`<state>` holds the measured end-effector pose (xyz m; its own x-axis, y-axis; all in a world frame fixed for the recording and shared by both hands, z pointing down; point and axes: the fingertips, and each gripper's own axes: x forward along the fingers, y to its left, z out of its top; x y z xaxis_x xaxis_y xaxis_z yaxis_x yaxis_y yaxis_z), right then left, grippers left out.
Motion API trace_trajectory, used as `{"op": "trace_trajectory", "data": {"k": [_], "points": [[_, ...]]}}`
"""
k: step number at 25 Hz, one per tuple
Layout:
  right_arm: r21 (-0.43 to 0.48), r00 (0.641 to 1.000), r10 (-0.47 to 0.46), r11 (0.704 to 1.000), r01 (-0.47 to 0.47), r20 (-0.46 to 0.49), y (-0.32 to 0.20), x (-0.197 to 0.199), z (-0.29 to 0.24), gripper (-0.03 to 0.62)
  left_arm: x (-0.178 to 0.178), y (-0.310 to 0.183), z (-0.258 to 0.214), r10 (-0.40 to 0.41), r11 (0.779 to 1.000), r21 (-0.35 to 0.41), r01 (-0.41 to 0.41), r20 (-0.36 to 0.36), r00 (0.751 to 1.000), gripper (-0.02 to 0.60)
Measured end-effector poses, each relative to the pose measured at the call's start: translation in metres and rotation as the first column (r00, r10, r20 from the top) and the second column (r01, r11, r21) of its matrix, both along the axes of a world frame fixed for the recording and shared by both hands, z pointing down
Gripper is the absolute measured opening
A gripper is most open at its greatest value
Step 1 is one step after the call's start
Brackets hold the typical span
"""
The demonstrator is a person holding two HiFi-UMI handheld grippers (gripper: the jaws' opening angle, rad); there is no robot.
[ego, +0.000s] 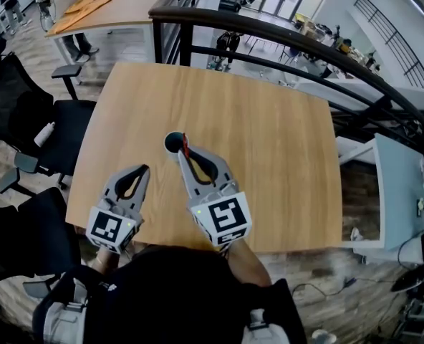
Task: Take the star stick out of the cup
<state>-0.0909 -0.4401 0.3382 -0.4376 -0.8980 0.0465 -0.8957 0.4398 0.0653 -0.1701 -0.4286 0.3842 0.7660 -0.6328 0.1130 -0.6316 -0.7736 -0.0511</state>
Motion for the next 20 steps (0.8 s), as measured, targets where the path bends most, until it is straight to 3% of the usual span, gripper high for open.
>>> {"op": "trace_trajectory", "data": {"k": [20], "points": [[-0.008,1.0,-0.01,1.0,0.009,-0.018,0.016,0.003,0.0,0.028,0.002,0.012,0.004,-0.007,1.0,-0.014,0.007,-0.004,1.0,0.023]]}}
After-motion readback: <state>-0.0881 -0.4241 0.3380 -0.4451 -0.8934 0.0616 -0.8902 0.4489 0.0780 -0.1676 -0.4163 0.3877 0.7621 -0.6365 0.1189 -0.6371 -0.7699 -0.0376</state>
